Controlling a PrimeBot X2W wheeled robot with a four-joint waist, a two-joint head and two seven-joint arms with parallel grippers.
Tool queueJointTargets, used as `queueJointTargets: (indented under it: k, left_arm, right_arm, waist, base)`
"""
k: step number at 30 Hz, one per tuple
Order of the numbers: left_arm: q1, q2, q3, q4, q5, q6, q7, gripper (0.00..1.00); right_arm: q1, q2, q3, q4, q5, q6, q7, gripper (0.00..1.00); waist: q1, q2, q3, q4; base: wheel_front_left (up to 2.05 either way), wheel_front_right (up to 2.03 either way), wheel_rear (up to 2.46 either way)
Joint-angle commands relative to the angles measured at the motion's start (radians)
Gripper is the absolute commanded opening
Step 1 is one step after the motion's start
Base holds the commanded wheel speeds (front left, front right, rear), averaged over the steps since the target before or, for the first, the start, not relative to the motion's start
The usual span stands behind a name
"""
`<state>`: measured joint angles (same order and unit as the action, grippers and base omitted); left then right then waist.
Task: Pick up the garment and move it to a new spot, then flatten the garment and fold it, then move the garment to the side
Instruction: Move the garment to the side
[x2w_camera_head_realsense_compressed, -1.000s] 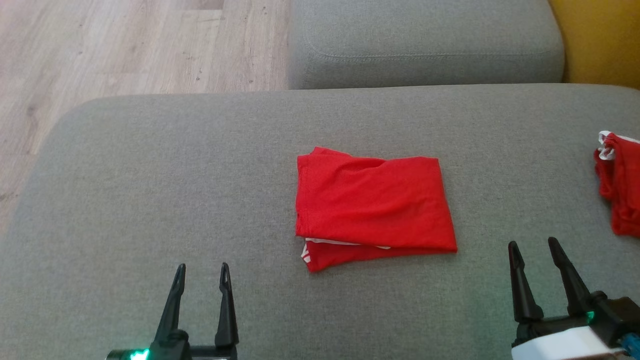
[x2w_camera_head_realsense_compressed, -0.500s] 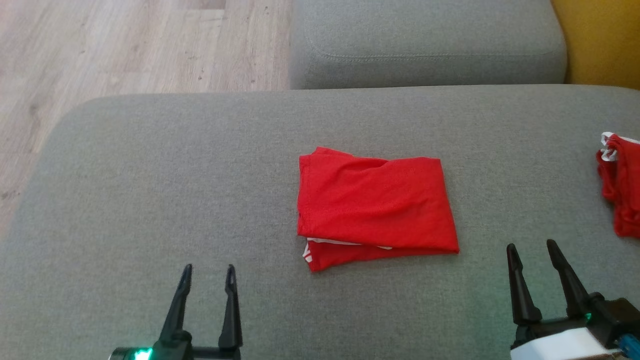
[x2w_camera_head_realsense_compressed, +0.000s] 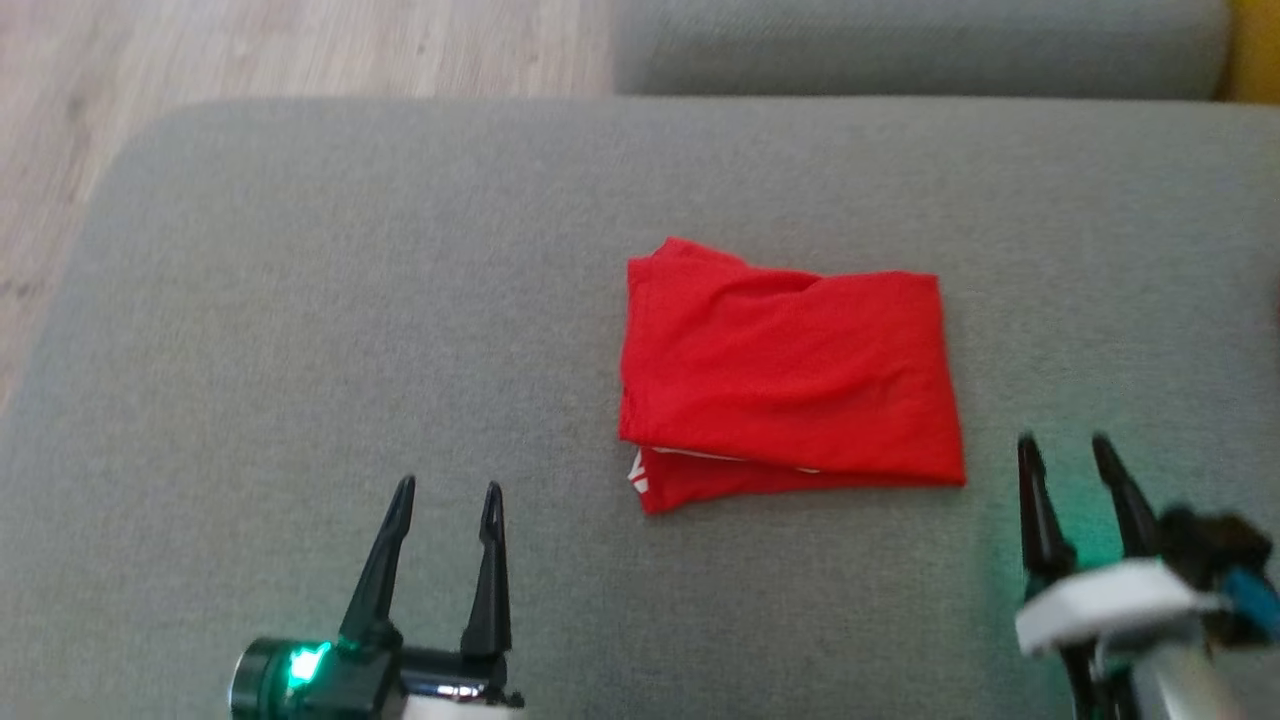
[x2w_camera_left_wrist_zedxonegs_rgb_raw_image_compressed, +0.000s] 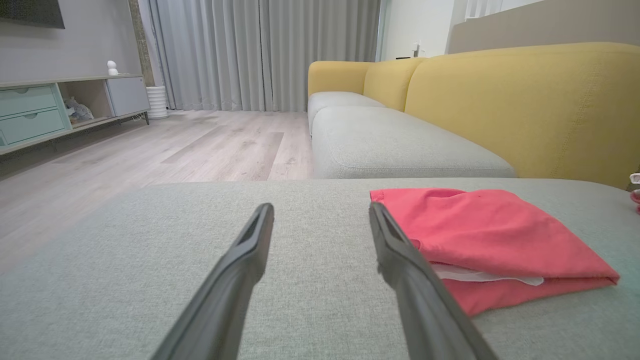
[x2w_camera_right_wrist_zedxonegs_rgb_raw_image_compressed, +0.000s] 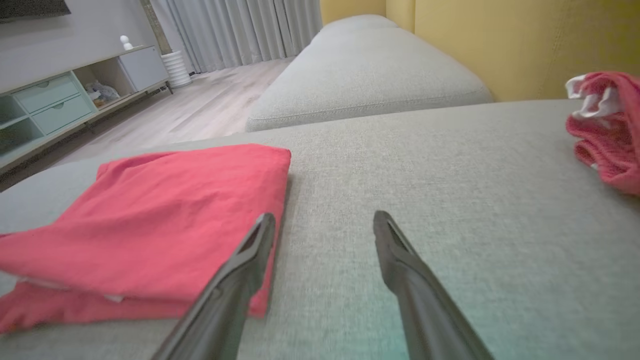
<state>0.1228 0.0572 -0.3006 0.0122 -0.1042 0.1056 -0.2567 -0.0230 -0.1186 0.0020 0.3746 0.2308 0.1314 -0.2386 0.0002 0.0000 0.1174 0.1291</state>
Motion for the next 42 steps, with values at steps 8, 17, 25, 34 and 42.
queueJointTargets:
  k: [8,17,25,34,42]
  left_arm:
    - [-0.083,-0.007,-0.007,-0.031,-0.009,0.014,-0.005,1.0]
    - [-0.112,-0.007,-0.028,-0.024,-0.014,0.036,-0.005,1.0]
    - [-0.145,-0.007,-0.009,-0.033,-0.001,0.029,-0.005,1.0]
    - [-0.227,-0.007,0.026,-0.025,0.034,0.002,-0.005,1.0]
    - [-0.27,-0.007,0.038,-0.014,0.059,-0.022,-0.005,1.0]
  right_arm:
    - [-0.224,-0.039,0.095,0.143,0.088,-0.001,0.122,1.0]
    - [-0.341,-0.069,0.185,0.259,0.172,-0.001,0.165,0.0]
    - [-0.369,-0.235,0.209,0.111,0.175,-0.001,0.188,0.0]
    - [-0.386,-0.461,0.071,-0.125,0.139,-0.001,0.29,0.0]
    - [-0.385,-0.537,-0.104,-0.265,0.08,-0.001,0.384,0.0]
  waist:
    - [-0.0002,0.0,0.083,0.04]
    - [-0.0002,0.0,0.123,0.019]
    - [-0.0002,0.0,0.194,-0.137]
    - [-0.0002,0.0,0.288,-0.275]
    - [-0.0002,0.0,0.355,-0.314]
  base:
    - [0.0,0.0,0.0]
    - [0.0,0.0,0.0]
    - [0.0,0.0,0.0]
    - [0.0,0.0,0.0]
    - [0.0,0.0,0.0]
